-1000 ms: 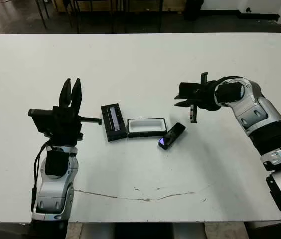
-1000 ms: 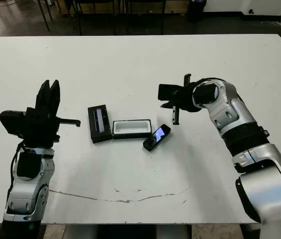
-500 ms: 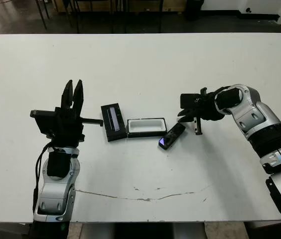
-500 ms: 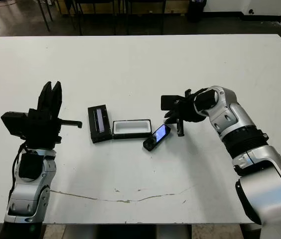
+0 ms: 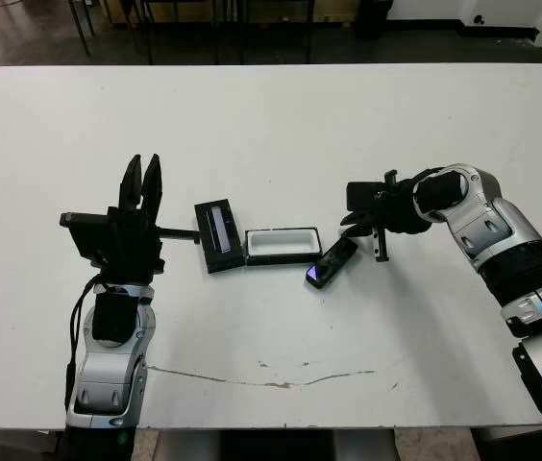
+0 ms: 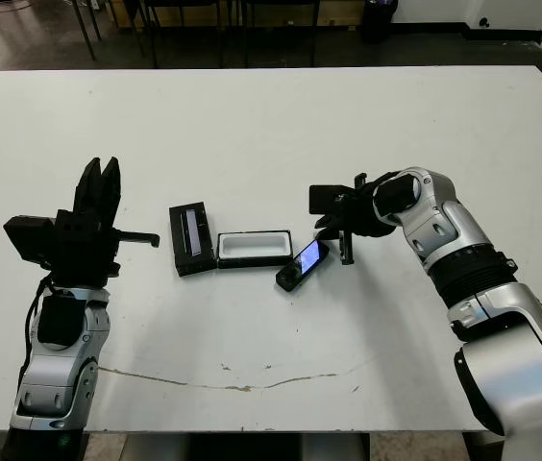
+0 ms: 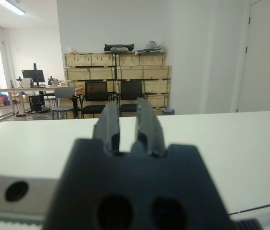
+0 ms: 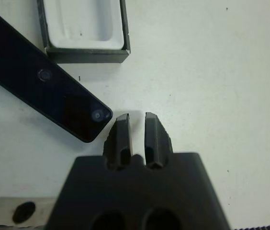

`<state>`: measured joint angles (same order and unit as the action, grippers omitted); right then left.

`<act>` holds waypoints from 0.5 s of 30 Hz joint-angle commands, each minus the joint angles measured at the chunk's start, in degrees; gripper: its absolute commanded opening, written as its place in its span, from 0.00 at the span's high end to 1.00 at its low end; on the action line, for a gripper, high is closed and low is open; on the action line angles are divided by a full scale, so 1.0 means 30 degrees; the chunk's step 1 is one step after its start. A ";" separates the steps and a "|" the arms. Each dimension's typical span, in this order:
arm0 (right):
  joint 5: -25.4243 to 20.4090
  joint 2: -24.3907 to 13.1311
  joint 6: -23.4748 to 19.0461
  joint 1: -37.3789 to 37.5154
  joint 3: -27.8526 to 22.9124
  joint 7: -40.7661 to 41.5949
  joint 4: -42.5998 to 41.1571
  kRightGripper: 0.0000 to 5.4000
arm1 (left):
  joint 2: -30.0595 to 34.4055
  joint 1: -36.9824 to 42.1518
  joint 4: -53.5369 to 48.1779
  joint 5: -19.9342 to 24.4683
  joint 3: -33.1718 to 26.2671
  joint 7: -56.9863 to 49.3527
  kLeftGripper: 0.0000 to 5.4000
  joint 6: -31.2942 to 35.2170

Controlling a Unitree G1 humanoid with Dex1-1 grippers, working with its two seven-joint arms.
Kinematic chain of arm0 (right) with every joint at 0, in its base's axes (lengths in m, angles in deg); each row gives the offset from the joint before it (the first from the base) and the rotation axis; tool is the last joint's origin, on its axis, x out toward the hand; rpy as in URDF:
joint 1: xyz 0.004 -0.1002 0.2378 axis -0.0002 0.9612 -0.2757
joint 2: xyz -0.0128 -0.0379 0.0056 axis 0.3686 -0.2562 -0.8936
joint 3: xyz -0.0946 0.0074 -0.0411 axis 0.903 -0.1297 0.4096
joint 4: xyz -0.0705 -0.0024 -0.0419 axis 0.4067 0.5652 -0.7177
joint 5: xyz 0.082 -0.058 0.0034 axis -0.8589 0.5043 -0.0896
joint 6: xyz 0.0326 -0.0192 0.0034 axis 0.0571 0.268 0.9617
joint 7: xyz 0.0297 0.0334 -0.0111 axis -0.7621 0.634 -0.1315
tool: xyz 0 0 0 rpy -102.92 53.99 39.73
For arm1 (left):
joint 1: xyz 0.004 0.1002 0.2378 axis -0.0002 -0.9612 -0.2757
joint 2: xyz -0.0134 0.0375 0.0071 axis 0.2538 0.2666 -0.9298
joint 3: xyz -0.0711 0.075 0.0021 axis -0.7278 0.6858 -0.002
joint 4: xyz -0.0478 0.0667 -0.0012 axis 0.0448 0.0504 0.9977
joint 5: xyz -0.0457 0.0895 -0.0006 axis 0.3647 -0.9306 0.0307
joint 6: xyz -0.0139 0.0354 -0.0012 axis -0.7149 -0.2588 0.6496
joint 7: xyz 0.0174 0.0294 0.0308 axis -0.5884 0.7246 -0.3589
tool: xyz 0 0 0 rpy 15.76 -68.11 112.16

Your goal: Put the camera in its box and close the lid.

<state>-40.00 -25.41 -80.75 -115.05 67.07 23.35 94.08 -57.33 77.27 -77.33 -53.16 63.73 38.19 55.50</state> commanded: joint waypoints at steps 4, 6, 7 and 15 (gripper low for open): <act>0.0390 0.0137 0.0317 -0.0393 0.0067 -0.0681 0.0127 1.00 | -0.0119 -0.0407 0.0199 -0.0105 0.0105 -0.0137 1.00 0.0104; 0.0386 0.0216 0.0084 -0.0449 0.0015 -0.0738 0.0108 1.00 | -0.0158 -0.0403 0.0228 -0.0153 0.0115 -0.0177 1.00 0.0045; 0.0411 0.0266 -0.0082 -0.0466 0.0010 -0.0758 0.0088 1.00 | -0.0192 -0.0404 0.0238 -0.0151 0.0118 -0.0198 1.00 0.0021; 0.0537 0.0551 -0.0333 -0.0372 0.0228 -0.0605 -0.0052 1.00 | -0.0352 -0.0461 0.0109 -0.0127 0.0180 -0.0326 1.00 0.0230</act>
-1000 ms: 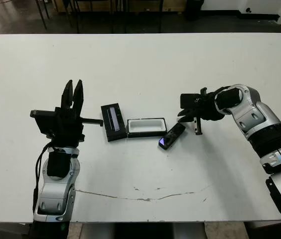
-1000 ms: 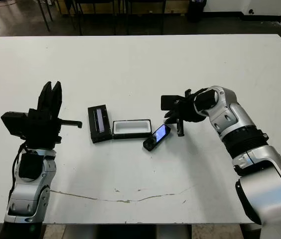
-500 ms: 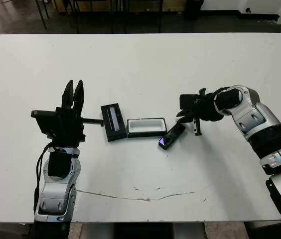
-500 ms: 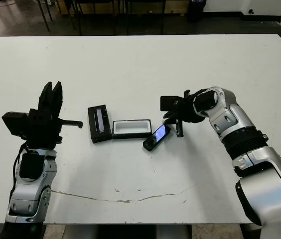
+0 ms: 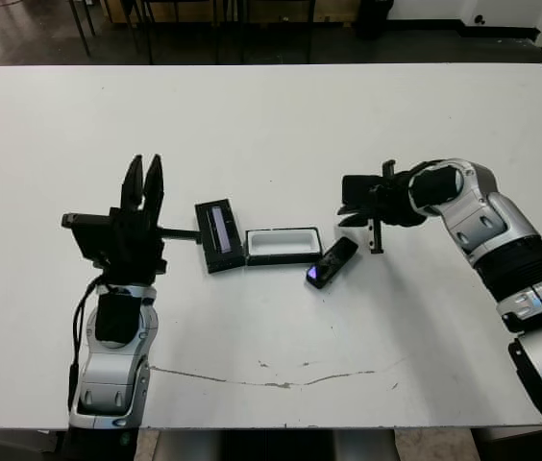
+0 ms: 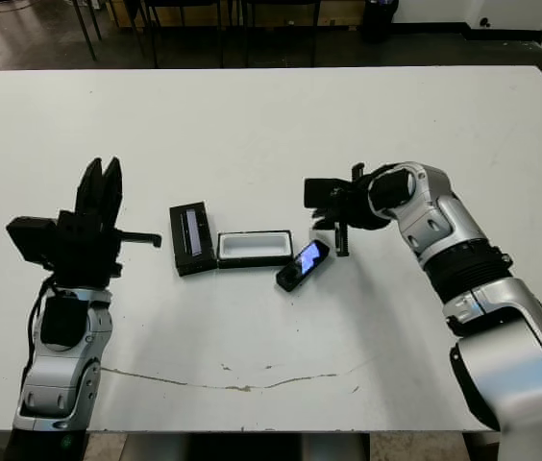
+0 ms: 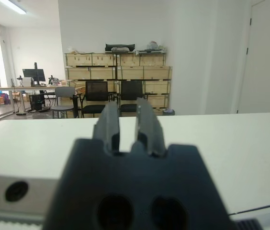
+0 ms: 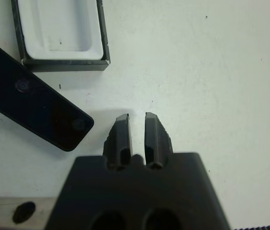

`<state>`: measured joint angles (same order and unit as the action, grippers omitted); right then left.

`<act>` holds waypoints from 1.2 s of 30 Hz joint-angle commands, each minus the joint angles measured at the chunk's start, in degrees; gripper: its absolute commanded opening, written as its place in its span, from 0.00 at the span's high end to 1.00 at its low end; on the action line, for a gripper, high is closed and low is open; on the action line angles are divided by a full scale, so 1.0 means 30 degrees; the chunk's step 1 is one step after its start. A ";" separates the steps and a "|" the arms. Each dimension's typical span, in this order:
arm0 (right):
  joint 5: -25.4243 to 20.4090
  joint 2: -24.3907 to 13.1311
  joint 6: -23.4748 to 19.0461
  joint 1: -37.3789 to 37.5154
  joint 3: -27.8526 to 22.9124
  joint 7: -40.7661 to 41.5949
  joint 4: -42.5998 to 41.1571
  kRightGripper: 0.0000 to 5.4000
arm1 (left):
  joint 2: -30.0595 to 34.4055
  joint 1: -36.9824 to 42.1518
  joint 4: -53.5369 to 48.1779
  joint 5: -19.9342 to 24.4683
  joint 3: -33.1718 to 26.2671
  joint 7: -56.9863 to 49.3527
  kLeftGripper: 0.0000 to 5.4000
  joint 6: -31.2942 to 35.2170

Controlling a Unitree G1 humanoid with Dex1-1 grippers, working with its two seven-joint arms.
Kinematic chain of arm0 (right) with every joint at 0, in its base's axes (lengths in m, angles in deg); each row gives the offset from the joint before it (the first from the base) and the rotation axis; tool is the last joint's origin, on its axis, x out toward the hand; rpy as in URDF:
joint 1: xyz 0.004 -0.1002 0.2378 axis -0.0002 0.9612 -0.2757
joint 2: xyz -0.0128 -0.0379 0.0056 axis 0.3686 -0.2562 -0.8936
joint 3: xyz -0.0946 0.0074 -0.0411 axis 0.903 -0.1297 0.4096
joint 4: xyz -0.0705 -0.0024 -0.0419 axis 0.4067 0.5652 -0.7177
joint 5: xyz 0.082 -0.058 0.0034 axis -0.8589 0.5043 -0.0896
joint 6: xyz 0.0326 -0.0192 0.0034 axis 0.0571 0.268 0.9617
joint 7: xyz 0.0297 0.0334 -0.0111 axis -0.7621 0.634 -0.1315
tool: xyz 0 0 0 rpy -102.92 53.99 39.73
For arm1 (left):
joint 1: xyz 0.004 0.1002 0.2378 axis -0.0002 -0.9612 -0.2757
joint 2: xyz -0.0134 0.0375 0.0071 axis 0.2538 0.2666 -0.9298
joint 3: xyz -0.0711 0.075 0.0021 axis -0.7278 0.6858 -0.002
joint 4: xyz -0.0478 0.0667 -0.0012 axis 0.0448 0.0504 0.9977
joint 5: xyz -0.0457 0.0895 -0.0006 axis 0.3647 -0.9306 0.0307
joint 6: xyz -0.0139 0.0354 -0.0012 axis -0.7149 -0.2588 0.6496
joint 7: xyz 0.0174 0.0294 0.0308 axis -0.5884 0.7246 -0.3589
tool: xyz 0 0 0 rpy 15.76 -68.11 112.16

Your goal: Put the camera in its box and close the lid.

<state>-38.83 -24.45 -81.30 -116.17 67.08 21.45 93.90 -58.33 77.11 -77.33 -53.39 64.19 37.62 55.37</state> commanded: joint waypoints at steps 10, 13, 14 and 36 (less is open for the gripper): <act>-0.0050 0.0510 -0.0139 0.0568 0.0603 0.0770 -0.0100 1.00 | -0.0065 -0.0374 0.0201 -0.0029 0.0002 -0.0142 1.00 0.0132; -0.0052 0.0486 -0.0003 0.0733 0.0675 0.0806 -0.0163 1.00 | -0.0098 -0.0348 0.0234 -0.0024 0.0032 -0.0141 1.00 0.0106; -0.0087 0.0495 -0.0025 0.0778 0.0666 0.0830 -0.0183 1.00 | -0.0100 -0.0351 0.0212 -0.0055 0.0049 -0.0151 1.00 0.0153; -0.1491 -0.2120 0.1057 0.2929 0.0255 0.2922 -0.3515 1.00 | -0.0090 -0.0484 0.0179 -0.0221 0.0333 -0.0217 1.00 0.0282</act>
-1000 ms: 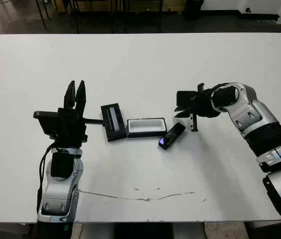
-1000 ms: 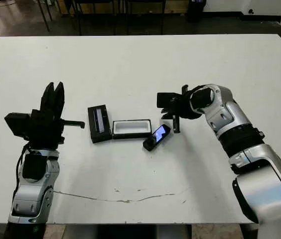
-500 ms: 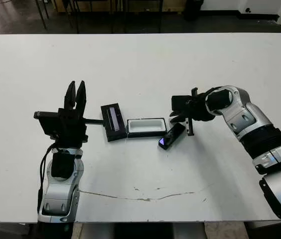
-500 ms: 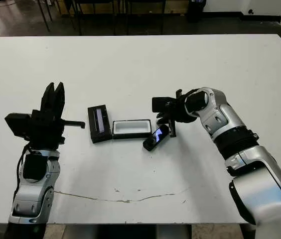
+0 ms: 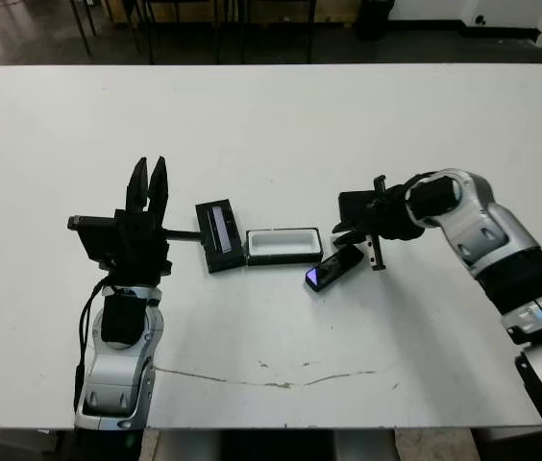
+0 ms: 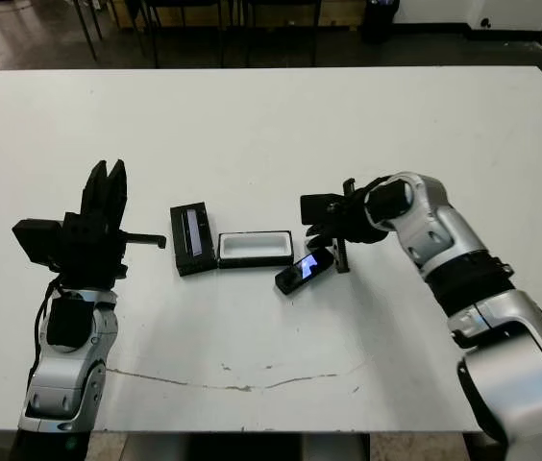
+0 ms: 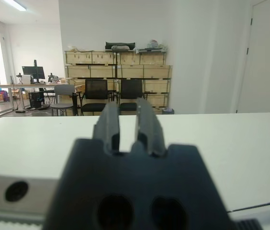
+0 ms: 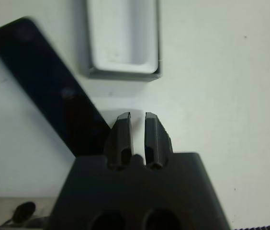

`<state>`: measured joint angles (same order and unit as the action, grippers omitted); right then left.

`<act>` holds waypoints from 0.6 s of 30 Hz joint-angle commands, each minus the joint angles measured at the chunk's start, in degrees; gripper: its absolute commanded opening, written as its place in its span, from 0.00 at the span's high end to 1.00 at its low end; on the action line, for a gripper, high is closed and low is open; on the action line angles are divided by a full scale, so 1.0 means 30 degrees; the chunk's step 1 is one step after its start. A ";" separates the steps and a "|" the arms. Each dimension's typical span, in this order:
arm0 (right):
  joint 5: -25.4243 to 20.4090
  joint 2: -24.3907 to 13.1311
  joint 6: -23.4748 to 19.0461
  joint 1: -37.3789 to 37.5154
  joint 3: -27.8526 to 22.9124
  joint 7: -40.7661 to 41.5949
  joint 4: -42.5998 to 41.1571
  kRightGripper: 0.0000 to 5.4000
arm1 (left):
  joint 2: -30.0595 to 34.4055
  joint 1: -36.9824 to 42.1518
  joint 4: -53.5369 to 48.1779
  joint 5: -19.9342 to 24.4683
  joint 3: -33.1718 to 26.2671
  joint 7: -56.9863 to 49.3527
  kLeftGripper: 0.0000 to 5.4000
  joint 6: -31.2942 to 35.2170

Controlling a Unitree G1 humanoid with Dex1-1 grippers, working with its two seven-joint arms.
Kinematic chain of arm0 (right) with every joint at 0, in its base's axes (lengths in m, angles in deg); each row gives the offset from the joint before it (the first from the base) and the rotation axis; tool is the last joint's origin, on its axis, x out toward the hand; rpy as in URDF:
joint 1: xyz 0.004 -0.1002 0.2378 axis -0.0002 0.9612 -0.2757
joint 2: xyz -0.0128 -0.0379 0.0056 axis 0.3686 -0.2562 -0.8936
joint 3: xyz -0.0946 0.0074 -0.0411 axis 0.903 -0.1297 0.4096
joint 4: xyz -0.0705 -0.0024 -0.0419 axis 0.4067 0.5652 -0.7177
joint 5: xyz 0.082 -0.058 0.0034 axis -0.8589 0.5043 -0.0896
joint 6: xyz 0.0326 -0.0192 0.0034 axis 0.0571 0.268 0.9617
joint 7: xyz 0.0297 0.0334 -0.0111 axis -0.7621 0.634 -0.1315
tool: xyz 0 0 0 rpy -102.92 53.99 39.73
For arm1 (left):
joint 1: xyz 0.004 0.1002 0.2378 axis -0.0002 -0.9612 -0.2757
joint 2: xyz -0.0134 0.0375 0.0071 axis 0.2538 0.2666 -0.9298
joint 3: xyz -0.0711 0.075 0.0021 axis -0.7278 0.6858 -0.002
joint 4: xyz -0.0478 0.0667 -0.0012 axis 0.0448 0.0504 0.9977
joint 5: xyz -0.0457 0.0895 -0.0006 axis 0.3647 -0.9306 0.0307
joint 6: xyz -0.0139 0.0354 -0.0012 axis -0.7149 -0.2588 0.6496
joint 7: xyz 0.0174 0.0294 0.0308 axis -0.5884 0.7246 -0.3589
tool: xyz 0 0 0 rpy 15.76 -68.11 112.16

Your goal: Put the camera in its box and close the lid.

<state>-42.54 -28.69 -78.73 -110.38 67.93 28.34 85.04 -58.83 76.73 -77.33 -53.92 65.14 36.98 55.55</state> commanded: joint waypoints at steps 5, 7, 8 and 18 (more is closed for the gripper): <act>-0.0806 -0.1724 -0.0231 0.2242 -0.0226 0.1224 -0.1985 1.00 | 0.0081 -0.0409 -0.0016 0.0107 -0.0011 0.0039 1.00 0.0430; -0.1107 -0.1997 -0.0592 0.2667 -0.0342 0.1491 -0.2312 1.00 | 0.0159 -0.0398 0.0032 -0.0019 0.0005 0.0031 1.00 0.0303; -0.1184 -0.2181 -0.0745 0.2873 -0.0377 0.1585 -0.2572 1.00 | 0.0170 -0.0392 0.0033 -0.0026 0.0009 0.0038 1.00 0.0297; -0.2894 -0.3304 -0.1416 0.4753 -0.1364 0.1903 -0.4941 1.00 | 0.0130 -0.0236 0.0065 0.0124 -0.0013 0.0102 1.00 0.0572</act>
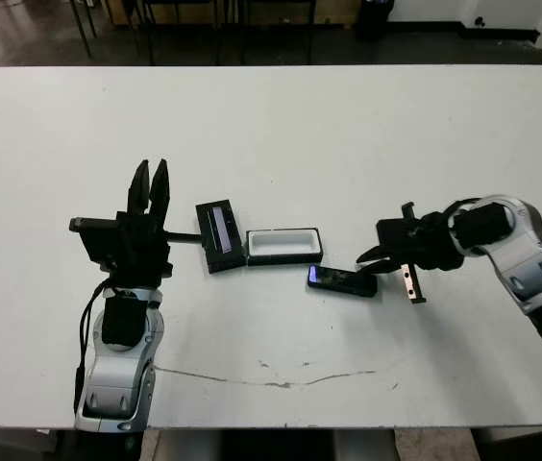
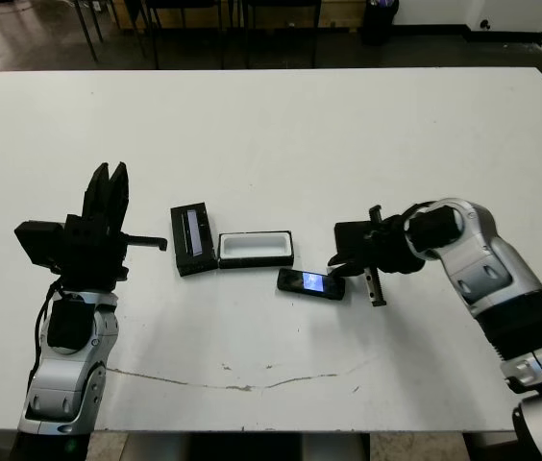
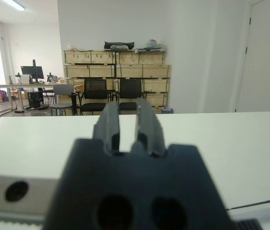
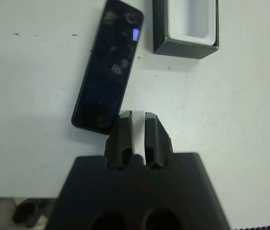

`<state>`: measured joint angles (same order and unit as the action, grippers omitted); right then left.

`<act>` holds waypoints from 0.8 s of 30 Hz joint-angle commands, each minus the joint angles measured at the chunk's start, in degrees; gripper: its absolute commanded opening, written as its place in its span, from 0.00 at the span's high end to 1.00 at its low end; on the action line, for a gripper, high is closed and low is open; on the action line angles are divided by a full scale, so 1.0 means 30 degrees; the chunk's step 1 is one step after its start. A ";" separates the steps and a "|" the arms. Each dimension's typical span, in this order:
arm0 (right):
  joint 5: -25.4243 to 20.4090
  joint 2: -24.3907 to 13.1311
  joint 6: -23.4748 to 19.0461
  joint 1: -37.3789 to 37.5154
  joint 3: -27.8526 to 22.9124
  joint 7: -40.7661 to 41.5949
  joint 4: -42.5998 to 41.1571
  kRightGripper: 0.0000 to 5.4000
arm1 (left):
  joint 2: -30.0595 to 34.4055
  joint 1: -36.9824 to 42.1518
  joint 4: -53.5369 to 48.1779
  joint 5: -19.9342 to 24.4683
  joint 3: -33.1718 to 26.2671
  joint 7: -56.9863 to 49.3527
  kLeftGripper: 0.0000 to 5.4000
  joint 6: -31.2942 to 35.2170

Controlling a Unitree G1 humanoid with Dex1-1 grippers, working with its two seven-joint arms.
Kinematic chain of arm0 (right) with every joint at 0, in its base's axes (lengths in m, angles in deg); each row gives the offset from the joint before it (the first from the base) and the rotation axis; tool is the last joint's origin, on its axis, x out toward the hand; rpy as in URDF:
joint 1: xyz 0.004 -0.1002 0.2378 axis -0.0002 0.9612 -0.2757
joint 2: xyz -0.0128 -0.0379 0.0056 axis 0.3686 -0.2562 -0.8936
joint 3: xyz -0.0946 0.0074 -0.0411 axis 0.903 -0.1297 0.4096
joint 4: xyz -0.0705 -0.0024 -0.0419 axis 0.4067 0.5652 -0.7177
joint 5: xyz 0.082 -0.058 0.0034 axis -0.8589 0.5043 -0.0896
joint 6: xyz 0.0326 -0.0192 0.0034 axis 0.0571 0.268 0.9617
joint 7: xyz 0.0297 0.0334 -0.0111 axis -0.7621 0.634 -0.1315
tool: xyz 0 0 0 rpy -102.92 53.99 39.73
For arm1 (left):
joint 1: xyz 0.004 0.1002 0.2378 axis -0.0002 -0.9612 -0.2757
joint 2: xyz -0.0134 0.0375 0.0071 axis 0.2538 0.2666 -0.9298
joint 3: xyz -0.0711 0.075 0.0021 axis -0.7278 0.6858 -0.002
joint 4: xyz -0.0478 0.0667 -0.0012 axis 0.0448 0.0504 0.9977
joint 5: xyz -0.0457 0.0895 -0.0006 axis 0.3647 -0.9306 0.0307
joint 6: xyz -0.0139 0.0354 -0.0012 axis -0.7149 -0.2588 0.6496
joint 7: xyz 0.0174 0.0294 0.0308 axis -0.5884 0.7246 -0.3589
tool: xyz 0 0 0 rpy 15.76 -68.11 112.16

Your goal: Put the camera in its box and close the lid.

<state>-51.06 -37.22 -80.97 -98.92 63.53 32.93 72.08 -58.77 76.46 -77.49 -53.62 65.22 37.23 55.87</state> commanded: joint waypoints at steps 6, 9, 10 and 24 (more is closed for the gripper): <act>-0.0504 -0.1027 -0.1265 0.1466 0.0022 0.0628 -0.1823 1.00 | 0.0112 0.0038 0.0240 -0.0006 -0.0100 -0.0034 1.00 0.0505; -0.0656 -0.1188 -0.1604 0.1544 -0.0034 0.0760 -0.2243 1.00 | 0.0076 0.0145 0.0274 0.0114 -0.0135 -0.0013 1.00 0.0596; -0.0758 -0.1216 -0.1655 0.1526 -0.0039 0.0831 -0.2310 1.00 | 0.0086 0.0168 0.0285 0.0078 -0.0122 -0.0017 1.00 0.0579; -0.1692 -0.1535 -0.2323 0.1707 -0.0225 0.1305 -0.3702 1.00 | 0.0111 0.0111 0.0244 -0.0004 -0.0038 0.0023 1.00 0.0415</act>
<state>-55.99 -40.92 -87.09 -94.70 62.94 36.56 61.47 -58.80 77.30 -77.46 -53.49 65.14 37.23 56.58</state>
